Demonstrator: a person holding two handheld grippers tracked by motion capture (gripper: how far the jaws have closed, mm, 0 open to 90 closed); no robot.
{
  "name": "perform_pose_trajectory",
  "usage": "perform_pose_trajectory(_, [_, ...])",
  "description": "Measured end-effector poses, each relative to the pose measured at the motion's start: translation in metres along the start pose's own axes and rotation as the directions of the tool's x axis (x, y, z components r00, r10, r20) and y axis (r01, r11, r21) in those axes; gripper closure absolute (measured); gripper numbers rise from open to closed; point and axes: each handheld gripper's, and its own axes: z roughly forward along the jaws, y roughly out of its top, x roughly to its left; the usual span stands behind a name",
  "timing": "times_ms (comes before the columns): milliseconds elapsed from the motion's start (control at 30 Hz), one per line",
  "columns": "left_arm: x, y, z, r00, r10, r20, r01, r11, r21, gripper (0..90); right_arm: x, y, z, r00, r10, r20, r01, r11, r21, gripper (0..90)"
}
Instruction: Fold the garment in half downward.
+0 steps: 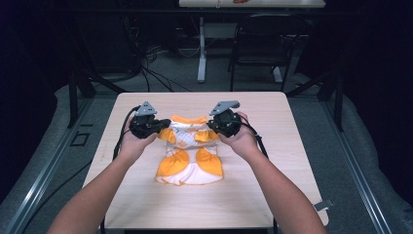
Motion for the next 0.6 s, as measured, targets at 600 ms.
perform_pose_trajectory(600, [-0.02, -0.043, 0.003, 0.9992, -0.005, 0.041, 0.004, 0.9996, 0.027, 88.7, 0.027, -0.032, 0.006, 0.9985, -0.012, -0.054, 0.014, 0.9993, 0.035, 85.7])
